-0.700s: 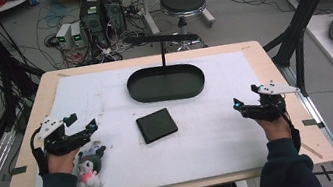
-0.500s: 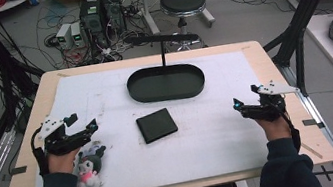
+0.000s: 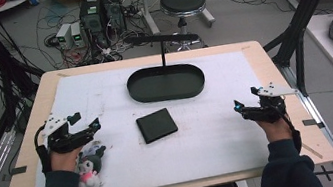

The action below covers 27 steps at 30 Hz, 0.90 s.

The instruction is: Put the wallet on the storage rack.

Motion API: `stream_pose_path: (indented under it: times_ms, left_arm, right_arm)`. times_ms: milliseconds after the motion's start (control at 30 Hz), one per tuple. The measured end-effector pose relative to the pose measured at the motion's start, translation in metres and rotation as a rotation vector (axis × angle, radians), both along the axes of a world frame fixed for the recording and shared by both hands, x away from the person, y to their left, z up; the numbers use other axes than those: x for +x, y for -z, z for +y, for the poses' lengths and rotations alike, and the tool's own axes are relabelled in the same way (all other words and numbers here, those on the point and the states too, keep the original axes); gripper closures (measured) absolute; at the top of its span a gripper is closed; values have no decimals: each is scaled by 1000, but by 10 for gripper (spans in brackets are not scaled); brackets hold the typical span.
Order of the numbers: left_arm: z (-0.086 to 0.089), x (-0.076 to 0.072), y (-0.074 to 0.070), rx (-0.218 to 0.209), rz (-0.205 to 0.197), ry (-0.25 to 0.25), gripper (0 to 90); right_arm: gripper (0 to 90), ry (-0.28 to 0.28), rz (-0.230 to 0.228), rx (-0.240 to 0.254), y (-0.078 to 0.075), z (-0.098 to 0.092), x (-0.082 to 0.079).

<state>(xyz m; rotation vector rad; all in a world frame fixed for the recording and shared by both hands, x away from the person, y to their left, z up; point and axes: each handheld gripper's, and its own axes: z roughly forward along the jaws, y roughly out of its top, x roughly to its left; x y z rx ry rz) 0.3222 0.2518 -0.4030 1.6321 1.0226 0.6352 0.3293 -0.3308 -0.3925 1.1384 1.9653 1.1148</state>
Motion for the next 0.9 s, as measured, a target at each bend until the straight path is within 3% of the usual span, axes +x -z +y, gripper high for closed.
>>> stream_pose_path:
  times_ms: [233,367,700,733,900]
  left_arm:
    - [3,1,1,-8,3,0,270]
    - [4,1,1,-11,4,-14,281]
    - [8,1,3,-6,6,-21,290]
    - [8,1,3,-8,7,-13,339]
    - [8,2,5,-5,3,-22,345]
  right_arm:
    - [204,-21,-2,-2,1,12,2]
    - [204,-68,13,-23,6,28,6]
    - [204,-167,18,-5,6,64,10]
    - [204,-189,25,-16,7,71,11]
    - [206,-249,59,-36,14,91,15]
